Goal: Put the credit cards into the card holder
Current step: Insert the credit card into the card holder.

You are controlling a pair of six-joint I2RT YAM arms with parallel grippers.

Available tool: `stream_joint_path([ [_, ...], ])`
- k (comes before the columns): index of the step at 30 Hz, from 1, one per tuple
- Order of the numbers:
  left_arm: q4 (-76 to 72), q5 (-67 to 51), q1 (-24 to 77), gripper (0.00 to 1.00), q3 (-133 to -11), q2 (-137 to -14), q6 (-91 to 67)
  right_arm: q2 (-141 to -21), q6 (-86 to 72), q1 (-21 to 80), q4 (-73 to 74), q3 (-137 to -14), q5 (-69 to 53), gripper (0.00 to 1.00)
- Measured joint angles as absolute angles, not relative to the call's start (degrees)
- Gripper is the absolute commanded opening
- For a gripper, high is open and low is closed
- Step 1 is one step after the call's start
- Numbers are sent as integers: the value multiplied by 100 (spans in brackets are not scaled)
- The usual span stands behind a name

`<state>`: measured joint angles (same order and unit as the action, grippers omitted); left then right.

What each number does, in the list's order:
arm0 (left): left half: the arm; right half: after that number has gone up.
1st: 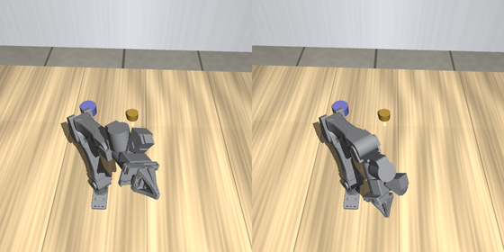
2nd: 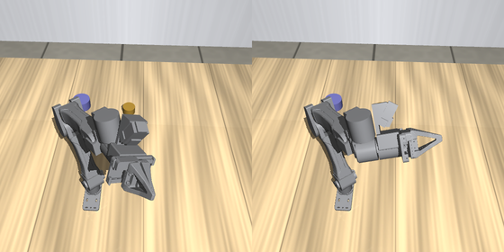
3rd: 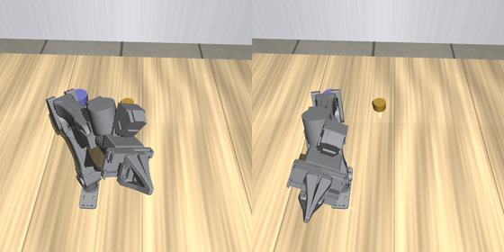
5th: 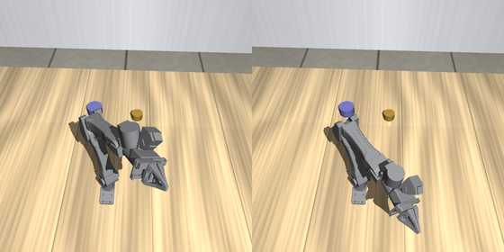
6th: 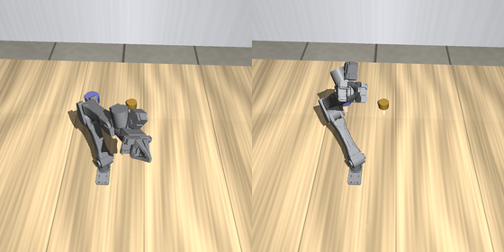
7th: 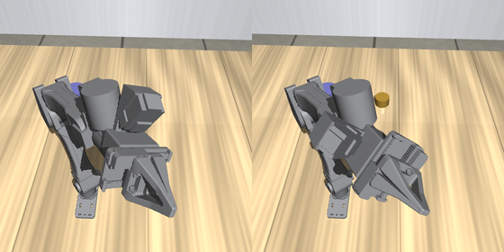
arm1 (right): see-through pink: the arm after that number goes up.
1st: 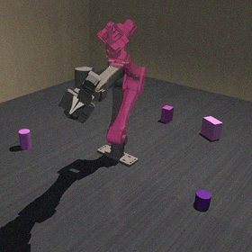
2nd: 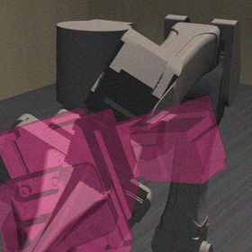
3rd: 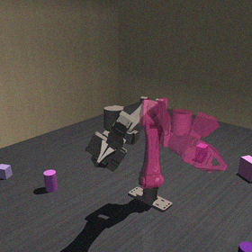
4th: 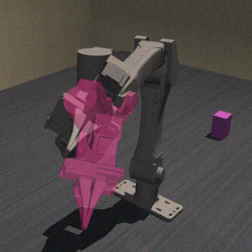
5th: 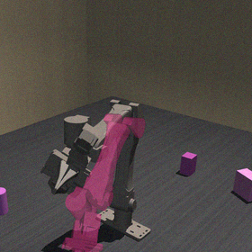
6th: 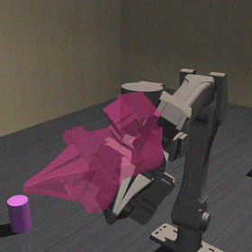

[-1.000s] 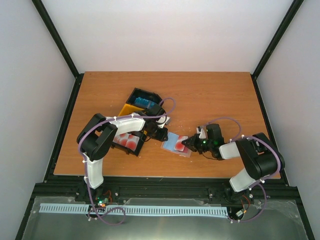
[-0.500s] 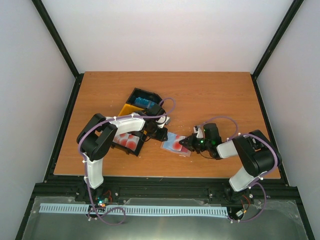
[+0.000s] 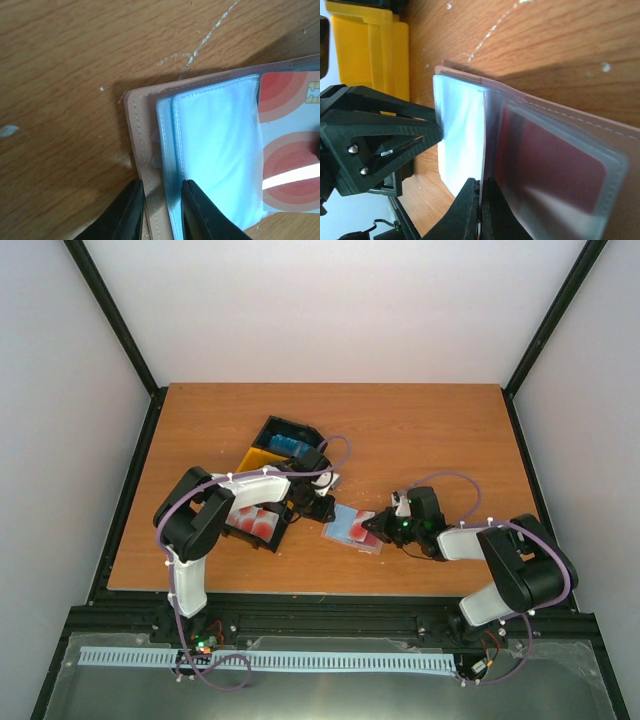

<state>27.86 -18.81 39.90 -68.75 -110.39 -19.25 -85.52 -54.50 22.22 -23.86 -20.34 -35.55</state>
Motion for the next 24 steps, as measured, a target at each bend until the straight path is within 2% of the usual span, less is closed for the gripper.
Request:
stream_joint_path([
  [24, 2783, -1920, 3986, 22, -6875, -11041, -1992, -9041, -5570, 2265, -2591, -2123, -3909, 3],
])
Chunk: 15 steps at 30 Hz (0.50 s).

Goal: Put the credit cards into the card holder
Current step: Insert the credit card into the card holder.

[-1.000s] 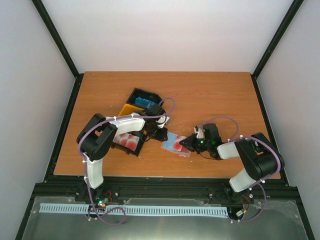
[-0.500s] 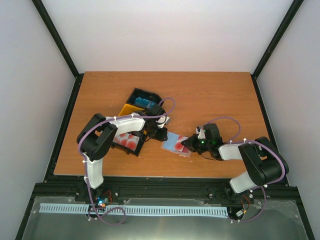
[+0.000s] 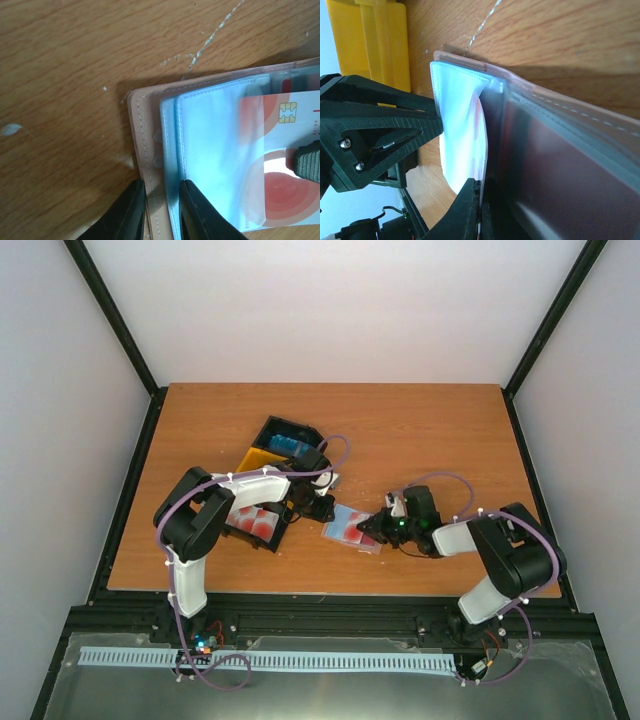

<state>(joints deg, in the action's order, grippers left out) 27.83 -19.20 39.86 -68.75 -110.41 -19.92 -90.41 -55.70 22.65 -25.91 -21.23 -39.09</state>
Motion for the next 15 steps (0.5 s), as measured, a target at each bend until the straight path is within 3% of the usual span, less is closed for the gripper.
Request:
stream_joint_path([
  [15, 2794, -1905, 3977, 18, -6875, -11041, -2012, -9638, -5511, 2523, -2853, -2585, -3907, 3],
])
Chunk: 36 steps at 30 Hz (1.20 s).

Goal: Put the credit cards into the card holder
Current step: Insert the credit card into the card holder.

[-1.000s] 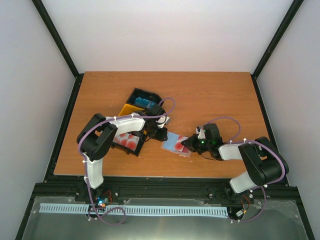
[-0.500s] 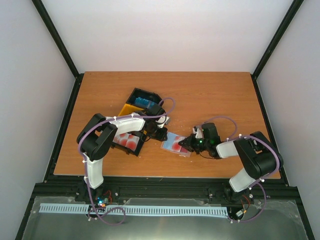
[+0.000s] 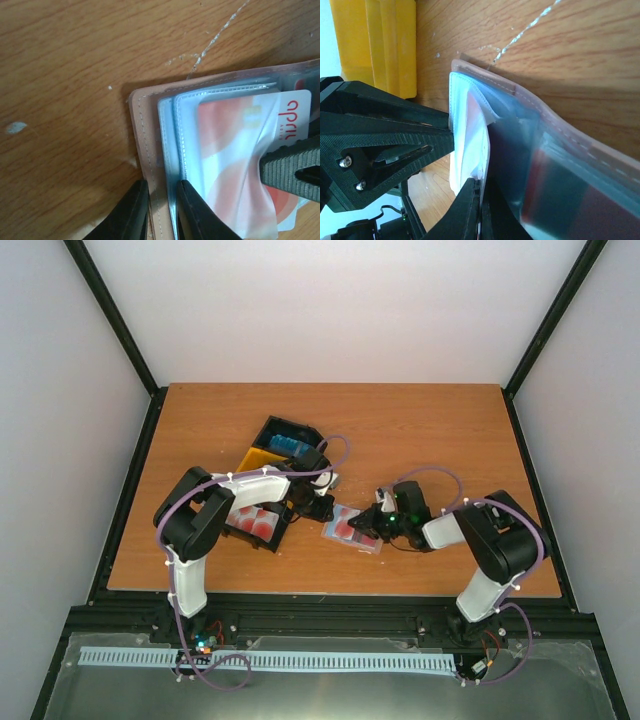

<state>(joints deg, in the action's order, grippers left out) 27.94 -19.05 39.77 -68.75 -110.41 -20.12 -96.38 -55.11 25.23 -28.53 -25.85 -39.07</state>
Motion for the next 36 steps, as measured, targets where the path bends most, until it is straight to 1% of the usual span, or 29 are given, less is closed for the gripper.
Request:
stream_joint_path([
  [4, 2799, -1890, 3975, 18, -6875, -11043, -2032, -9719, -5577, 2602, -3033, -2596, -3857, 8],
  [7, 2799, -1887, 3975, 18, -6875, -11041, -2051, -9682, -5592, 2635, -2956, -2596, -3747, 15],
  [13, 2794, -1885, 3977, 18, -6875, -11043, -2073, -9207, -5463, 2676, -2290, -2596, -3374, 25],
  [18, 2790, -1887, 3977, 18, -6875, -11043, -2097, -8941, -5406, 2676, -1896, -2596, -3173, 31],
  [23, 2788, -1890, 3977, 18, -6875, -11043, -2108, -8919, -5343, 2679, -1684, -2641, -3155, 32],
  [33, 2792, -1841, 3957, 18, -6875, -11043, -2108, -9144, -5011, 2961, -609, -3426, -2816, 31],
  [36, 2792, -1828, 3957, 18, -6875, -11043, -2108, -9150, -4910, 3028, -311, -3586, -2668, 32],
])
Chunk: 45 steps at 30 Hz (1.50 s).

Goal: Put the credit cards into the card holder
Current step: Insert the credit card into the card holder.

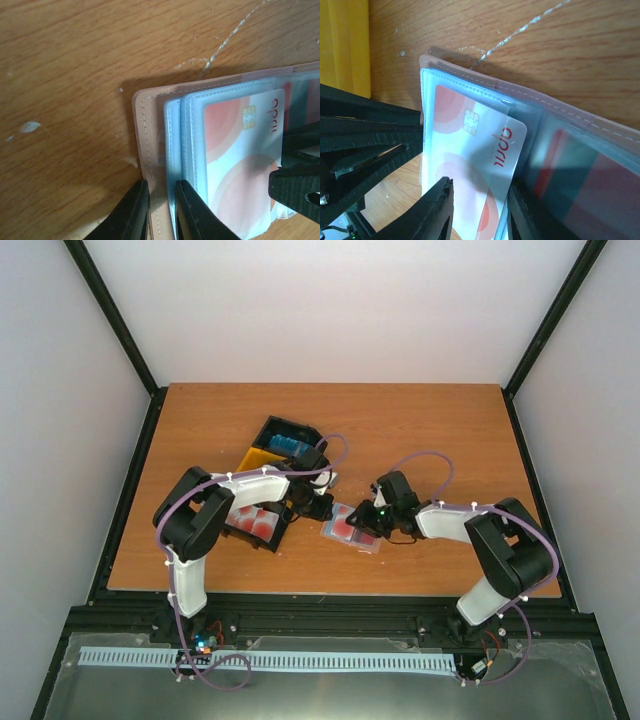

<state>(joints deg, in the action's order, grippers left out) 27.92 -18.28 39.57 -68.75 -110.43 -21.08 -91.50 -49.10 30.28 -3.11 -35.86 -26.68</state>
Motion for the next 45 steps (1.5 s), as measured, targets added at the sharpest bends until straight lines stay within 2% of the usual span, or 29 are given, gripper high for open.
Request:
stream_joint_path([
  [3, 2792, -1820, 3957, 21, -6875, -11039, -2112, -9146, -4816, 3087, -54, -3717, -2532, 37],
  [8, 2797, -1767, 3986, 37, -6855, -10973, -2217, -8934, -4637, 3148, 423, -3828, -2180, 46],
  [11, 2860, -1651, 3997, 41, -6814, -10879, -2287, -8670, -4541, 3153, 808, -3861, -1938, 47],
  [13, 2902, -1605, 3992, 40, -6803, -10809, -2338, -8547, -4488, 3155, 967, -3870, -1857, 47],
  [19, 2902, -1669, 3992, 25, -6799, -10654, -2467, -8639, -4421, 3170, 1240, -3968, -1844, 44],
  [30, 2794, -1861, 3992, 17, -6600, -10814, -2523, -9201, -4375, 3376, 1225, -4355, -2016, 34],
  [41, 2779, -1861, 3986, 19, -6593, -10818, -2523, -9240, -4313, 3435, 1240, -4414, -2086, 35],
  [45, 2757, -1754, 3994, 26, -6571, -10772, -2558, -9148, -4355, 3485, 1566, -4495, -1704, 38],
])
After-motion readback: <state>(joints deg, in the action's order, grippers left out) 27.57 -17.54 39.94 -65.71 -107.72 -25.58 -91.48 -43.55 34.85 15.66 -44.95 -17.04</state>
